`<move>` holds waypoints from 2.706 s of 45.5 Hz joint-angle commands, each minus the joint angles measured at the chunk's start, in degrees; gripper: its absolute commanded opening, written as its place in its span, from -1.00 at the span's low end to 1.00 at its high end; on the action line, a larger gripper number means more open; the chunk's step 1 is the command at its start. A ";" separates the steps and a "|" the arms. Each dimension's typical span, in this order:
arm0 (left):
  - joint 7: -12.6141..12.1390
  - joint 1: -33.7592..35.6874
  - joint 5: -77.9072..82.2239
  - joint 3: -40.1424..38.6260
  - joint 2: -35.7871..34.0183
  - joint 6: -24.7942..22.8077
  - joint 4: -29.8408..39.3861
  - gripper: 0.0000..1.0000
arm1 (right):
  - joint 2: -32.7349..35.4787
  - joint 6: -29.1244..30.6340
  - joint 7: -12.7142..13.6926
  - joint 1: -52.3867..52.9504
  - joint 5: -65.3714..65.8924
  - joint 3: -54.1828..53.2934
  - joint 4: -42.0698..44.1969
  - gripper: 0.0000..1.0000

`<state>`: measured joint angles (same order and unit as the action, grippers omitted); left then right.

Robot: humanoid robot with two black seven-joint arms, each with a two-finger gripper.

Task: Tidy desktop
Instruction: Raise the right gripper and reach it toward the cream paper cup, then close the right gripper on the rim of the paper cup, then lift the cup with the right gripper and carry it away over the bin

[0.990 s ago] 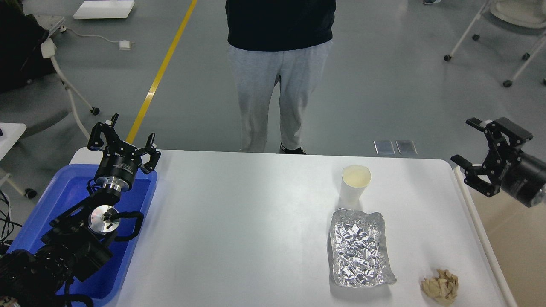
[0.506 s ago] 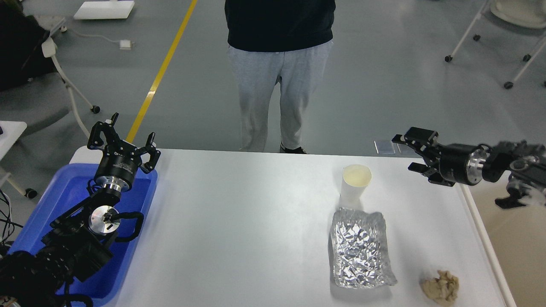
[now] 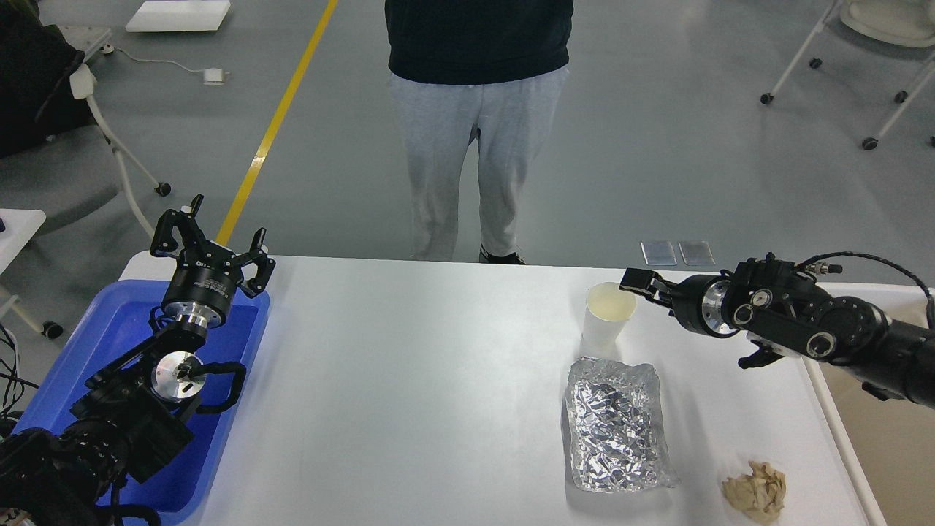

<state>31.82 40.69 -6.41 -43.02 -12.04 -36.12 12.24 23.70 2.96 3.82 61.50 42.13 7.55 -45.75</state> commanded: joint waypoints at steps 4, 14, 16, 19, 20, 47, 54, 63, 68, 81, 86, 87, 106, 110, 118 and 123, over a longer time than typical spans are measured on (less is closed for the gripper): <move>0.00 0.00 0.00 0.04 0.00 -0.01 0.06 1.00 | -4.19 -2.43 0.92 1.08 2.78 2.03 2.42 1.00; 0.00 0.00 0.00 0.04 0.00 -0.01 -0.03 1.00 | -6.65 -2.43 0.92 0.73 5.15 2.21 3.30 1.00; 0.00 0.00 0.00 0.04 0.00 -0.01 -0.03 1.00 | -7.09 -2.43 0.92 0.64 5.94 2.21 3.56 1.00; 0.00 0.00 0.00 0.04 0.00 -0.01 -0.03 1.00 | -7.62 -2.43 0.83 0.64 6.56 2.21 4.09 1.00; 0.00 0.00 0.00 0.04 0.00 -0.01 0.06 1.00 | -7.79 -2.43 0.83 0.64 6.73 2.29 4.35 0.99; 0.00 0.00 0.00 0.04 0.00 -0.01 -0.03 1.00 | -8.50 -2.25 0.39 -2.52 11.04 2.38 7.96 -0.17; 0.00 0.00 0.00 0.04 0.00 -0.01 -0.03 1.00 | -8.50 -2.16 0.48 -2.00 11.74 4.13 8.13 -1.00; 0.00 0.00 0.00 0.04 0.00 -0.01 0.06 1.00 | -8.32 -2.69 0.04 -2.35 11.57 4.23 8.04 -1.00; 0.00 0.00 0.00 0.04 0.00 -0.01 -0.03 1.00 | -8.32 -2.69 0.04 -1.82 11.39 4.23 7.96 -1.00; 0.00 0.00 0.00 0.04 0.00 -0.01 0.06 1.00 | -7.71 -2.34 0.13 -0.15 11.39 5.28 6.99 -1.00; 0.00 0.00 0.00 0.04 0.00 -0.01 0.06 1.00 | -6.22 -1.73 0.13 1.95 11.31 5.90 5.85 -1.00; 0.00 0.00 0.00 0.04 0.00 -0.01 0.06 1.00 | -5.78 -1.64 0.13 2.48 11.31 6.16 5.24 -1.00; -0.09 0.00 0.00 0.13 0.00 -0.10 0.06 1.00 | 8.02 1.35 0.22 20.32 11.74 16.17 -12.24 -1.00; -0.09 0.00 0.00 0.13 0.00 -0.10 0.06 1.00 | 11.27 1.35 0.13 25.59 11.74 19.34 -17.17 -1.00; -0.09 0.00 0.00 0.13 -0.09 -0.10 -0.03 1.00 | 17.60 4.68 0.04 34.12 11.74 21.63 -22.53 -1.00; -0.09 0.00 0.00 0.13 -0.09 -0.01 -0.03 1.00 | 21.38 8.11 0.04 39.48 11.74 21.46 -27.01 -1.00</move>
<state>31.73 40.69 -6.42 -42.89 -12.06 -36.22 12.25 36.75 6.03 3.92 89.42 53.82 26.80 -63.46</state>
